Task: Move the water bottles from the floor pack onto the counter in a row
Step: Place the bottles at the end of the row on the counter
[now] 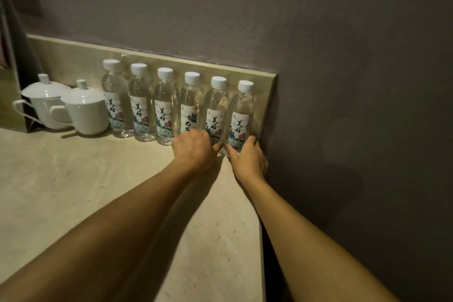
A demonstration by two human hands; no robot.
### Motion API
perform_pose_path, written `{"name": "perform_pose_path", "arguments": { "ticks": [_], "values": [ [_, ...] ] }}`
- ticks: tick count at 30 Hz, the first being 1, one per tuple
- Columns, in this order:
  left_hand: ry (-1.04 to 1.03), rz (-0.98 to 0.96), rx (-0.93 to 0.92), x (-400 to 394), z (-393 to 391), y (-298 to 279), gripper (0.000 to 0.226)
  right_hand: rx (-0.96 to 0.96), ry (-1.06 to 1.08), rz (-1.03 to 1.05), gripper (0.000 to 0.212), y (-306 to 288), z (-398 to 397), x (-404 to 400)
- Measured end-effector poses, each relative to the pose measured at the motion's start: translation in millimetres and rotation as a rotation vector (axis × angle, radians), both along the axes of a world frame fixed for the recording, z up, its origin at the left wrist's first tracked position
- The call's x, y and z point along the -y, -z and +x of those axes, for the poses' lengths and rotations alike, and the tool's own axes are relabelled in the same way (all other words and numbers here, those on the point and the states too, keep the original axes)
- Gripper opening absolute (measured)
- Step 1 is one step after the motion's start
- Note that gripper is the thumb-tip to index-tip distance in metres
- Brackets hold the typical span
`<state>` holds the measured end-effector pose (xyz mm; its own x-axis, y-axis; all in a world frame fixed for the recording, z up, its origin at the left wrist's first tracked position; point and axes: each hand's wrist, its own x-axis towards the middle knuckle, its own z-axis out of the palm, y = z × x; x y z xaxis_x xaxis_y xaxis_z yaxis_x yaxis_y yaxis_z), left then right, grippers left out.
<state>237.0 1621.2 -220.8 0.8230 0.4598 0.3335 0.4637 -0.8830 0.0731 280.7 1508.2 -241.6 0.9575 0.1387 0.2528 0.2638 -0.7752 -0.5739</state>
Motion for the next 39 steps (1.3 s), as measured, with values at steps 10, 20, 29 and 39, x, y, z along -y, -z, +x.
{"name": "perform_pose_path", "arguments": {
  "ticks": [10, 20, 29, 39],
  "values": [
    [0.020, -0.020, 0.009, 2.4, 3.5, 3.7, 0.051, 0.001, 0.005, -0.007, 0.060, -0.1, 0.2, -1.5],
    [0.013, -0.023, -0.014, 1.3, 3.9, 3.5, 0.051, 0.021, 0.002, -0.055, 0.054, 0.9, -3.0, -1.6],
    [0.037, 0.001, -0.023, -2.5, 8.3, 6.4, 0.053, -0.001, 0.009, -0.030, 0.056, 1.3, -2.7, -2.1],
    [0.042, -0.016, -0.017, -4.6, 6.7, 8.1, 0.054, -0.005, 0.020, 0.002, 0.057, 1.5, -3.3, -1.7]
  ]
}}
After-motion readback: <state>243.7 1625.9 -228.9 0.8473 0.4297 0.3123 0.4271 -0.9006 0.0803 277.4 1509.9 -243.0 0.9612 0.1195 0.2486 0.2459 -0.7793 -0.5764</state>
